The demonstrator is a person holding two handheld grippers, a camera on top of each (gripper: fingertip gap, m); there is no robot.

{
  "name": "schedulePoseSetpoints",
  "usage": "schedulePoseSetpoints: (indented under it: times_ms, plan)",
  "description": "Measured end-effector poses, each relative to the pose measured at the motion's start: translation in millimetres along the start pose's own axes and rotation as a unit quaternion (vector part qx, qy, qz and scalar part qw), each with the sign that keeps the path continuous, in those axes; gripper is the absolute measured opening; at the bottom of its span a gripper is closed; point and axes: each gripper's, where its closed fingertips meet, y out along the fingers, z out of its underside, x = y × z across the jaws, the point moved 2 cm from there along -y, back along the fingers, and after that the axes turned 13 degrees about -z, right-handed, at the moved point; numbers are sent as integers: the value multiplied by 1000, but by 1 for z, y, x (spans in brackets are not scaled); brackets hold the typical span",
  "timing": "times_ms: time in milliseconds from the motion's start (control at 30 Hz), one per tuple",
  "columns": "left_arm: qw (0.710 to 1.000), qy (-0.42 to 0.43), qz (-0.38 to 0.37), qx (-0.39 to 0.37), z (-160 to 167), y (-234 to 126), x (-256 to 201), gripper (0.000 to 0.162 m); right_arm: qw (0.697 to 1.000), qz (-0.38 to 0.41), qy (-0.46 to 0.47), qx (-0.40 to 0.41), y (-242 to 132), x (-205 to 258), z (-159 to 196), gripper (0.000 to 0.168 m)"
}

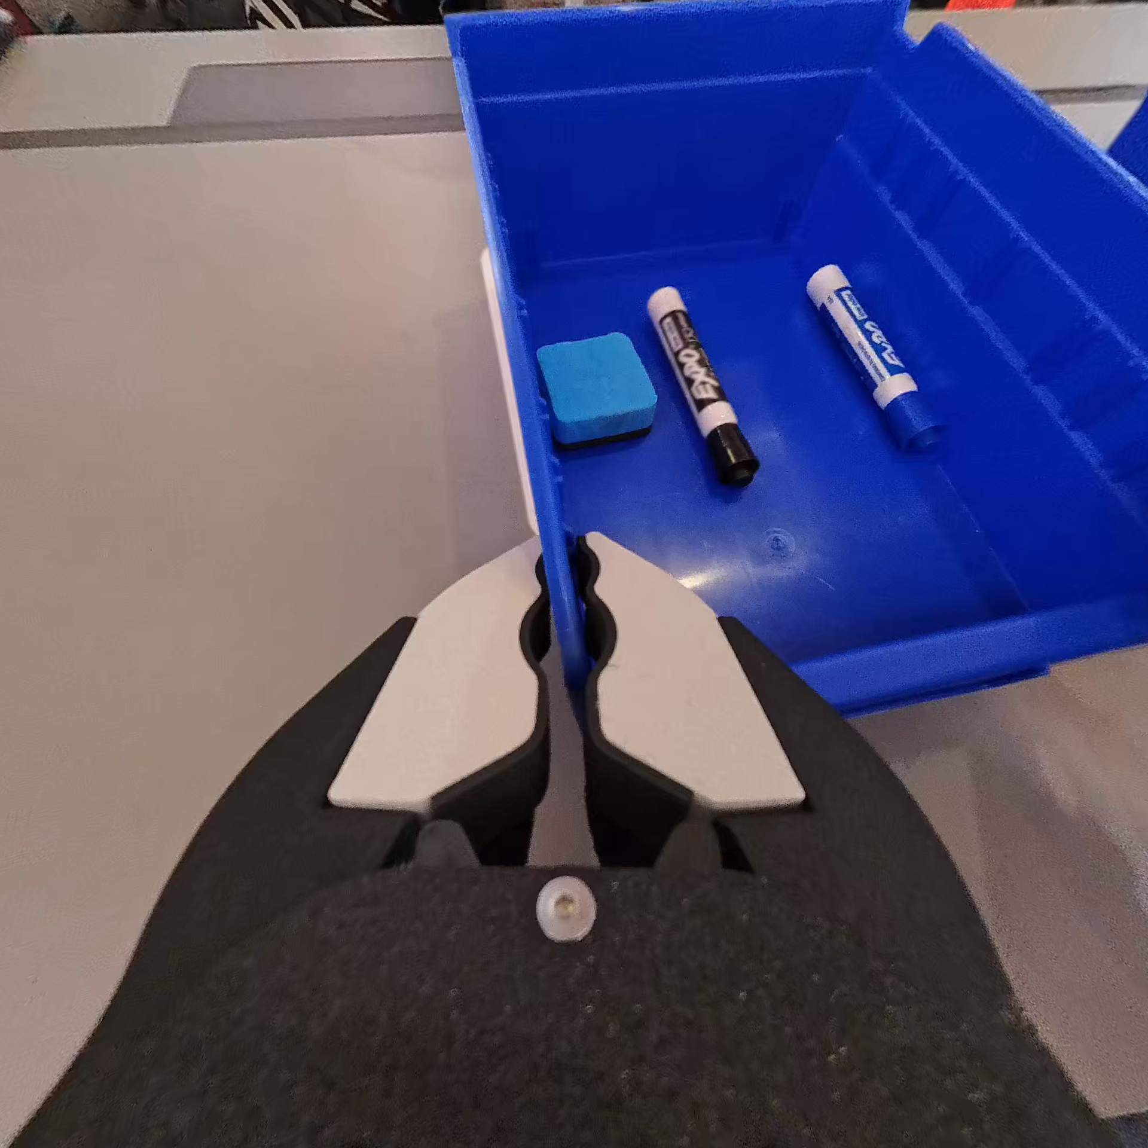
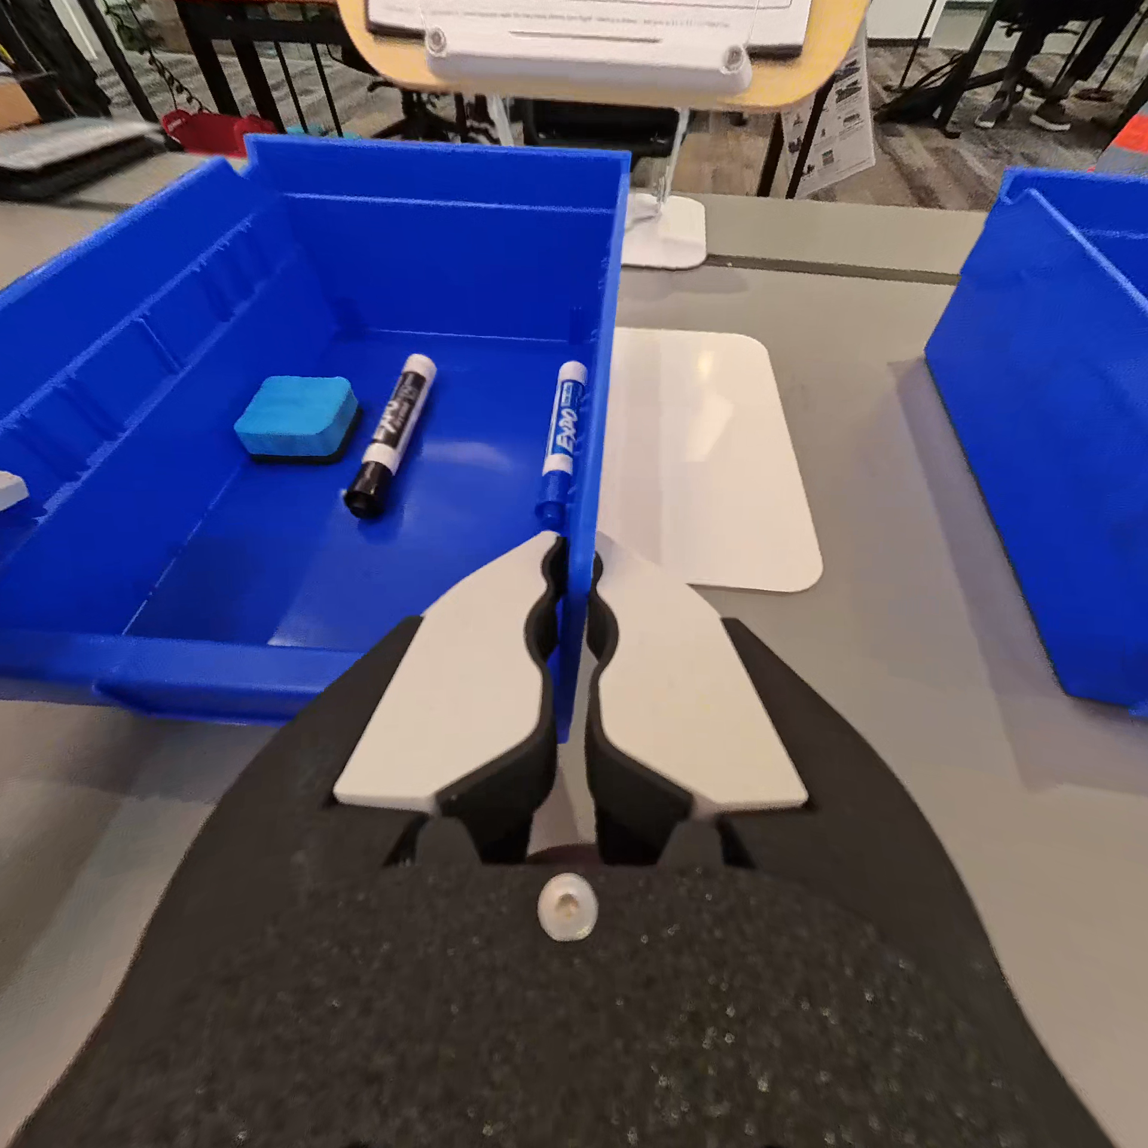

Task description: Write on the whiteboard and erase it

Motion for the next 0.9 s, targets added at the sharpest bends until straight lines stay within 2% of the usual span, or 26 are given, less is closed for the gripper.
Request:
schedulePoseSetpoints:
  times_ms: [133, 400, 633, 733, 800, 900]
  plan:
    - [999, -11, -30, -22, -14, -3, 34, 4, 1000, -8, -7, -29, 10, 29, -19, 3]
    - [995, -38, -76, -43, -34, 7, 142, 5, 997, -41, -19, -58, 56, 125, -53, 4]
    - [994, -52, -98, -15, -32, 37, 224, 4, 997, -69, -19, -18, 110, 197, -43, 5]
    - [994, -44, -96, 1, -27, 58, 243, 4, 997, -74, -9, 17, 134, 213, -29, 6]
    - [994, -23, -107, 18, -17, 73, 252, 5, 997, -80, -6, 12, 144, 220, -26, 6]
    - [994, -84, -67, 5, -13, 85, 260, 5, 996, -85, 7, 14, 149, 228, -29, 7]
